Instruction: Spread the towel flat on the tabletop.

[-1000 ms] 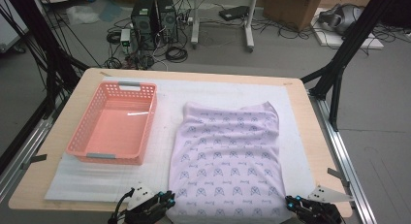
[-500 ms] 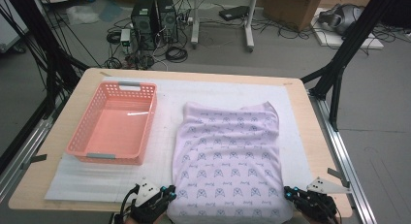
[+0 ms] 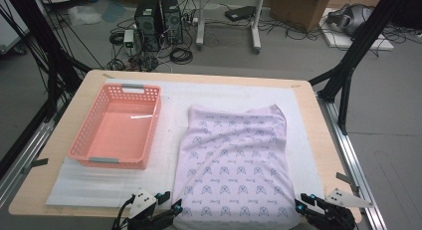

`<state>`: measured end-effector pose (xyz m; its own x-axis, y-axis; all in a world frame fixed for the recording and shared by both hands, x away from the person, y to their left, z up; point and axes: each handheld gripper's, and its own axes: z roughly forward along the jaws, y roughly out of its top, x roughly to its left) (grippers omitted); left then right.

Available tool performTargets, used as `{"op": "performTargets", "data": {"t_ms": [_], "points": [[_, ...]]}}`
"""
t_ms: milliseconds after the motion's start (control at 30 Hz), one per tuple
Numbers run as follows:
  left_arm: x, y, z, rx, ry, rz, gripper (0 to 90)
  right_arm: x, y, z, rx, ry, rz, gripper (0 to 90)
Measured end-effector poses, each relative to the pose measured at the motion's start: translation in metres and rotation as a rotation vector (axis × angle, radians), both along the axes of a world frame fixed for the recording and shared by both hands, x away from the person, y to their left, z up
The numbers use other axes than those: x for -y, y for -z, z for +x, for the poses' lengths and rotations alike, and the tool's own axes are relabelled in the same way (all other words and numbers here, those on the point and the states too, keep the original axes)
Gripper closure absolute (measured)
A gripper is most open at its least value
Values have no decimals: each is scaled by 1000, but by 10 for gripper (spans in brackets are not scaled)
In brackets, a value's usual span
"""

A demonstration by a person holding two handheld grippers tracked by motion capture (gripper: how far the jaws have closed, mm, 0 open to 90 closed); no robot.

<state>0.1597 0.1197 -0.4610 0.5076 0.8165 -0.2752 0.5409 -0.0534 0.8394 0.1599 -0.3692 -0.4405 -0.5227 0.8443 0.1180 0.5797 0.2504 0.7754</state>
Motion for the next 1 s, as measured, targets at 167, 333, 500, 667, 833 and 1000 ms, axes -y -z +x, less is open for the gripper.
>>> {"op": "performTargets", "data": {"t_ms": [167, 333, 500, 667, 833, 1000], "points": [[11, 4, 7, 15, 41, 69, 714, -14, 10, 17, -14, 6, -48, 641], [11, 0, -1, -10, 49, 97, 860, -14, 7, 13, -38, -28, -52, 873], [4, -3, -24, -45, 94, 87, 860, -8, 2, -10, -68, -85, -81, 877], [4, -4, -29, 3, 103, 69, 624, -5, 1, -23, -65, -74, -76, 748], [2, -5, -17, 27, 50, 28, 510, -9, -4, -8, 8, -8, -41, 692], [5, -3, -9, 24, 52, 22, 506, -19, 9, 11, -19, 9, -66, 716]]}}
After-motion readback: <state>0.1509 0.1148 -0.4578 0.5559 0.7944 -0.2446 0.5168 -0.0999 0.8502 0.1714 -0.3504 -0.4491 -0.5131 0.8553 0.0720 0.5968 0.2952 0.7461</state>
